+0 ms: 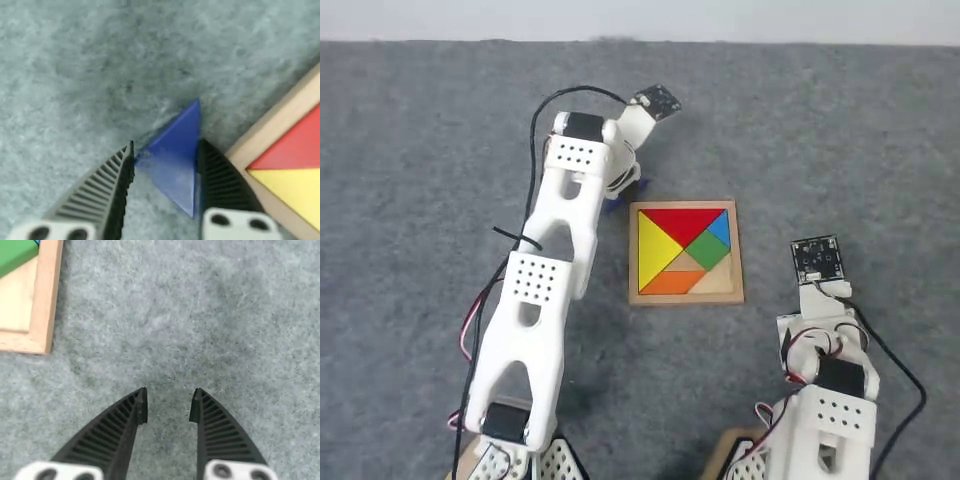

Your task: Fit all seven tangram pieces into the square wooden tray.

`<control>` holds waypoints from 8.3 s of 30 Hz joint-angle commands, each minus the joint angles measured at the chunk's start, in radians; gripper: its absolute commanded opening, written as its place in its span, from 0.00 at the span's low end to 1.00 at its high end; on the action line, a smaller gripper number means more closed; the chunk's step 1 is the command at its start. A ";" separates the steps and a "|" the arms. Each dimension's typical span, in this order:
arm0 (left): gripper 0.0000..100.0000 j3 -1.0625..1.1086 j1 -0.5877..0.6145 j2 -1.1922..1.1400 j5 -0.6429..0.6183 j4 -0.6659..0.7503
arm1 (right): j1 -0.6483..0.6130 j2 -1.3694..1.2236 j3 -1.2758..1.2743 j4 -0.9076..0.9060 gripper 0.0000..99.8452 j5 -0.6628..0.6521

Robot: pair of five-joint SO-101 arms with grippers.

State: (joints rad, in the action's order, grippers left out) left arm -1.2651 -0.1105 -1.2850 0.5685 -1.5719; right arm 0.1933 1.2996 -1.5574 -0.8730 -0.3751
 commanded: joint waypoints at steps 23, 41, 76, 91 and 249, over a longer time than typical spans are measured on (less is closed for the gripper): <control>0.14 0.386 0.175 0.361 0.020 -0.187 | -0.010 0.018 0.026 0.021 0.16 0.012; 0.20 1.007 0.236 0.907 -0.152 0.054 | -0.010 0.018 0.026 0.019 0.16 0.012; 0.14 0.866 0.262 0.686 -0.221 -0.180 | -0.012 0.018 0.026 0.021 0.16 0.012; 0.18 1.442 0.334 1.043 -0.094 0.238 | -0.012 0.018 0.026 0.015 0.16 -0.009; 0.11 1.511 -0.466 1.025 -0.629 0.601 | -0.036 0.018 0.025 0.012 0.16 -0.014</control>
State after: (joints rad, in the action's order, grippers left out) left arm 0.2585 -0.5677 -0.2816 -0.0775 -0.9858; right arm 0.1657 1.2996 -1.5574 -0.8730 -0.3767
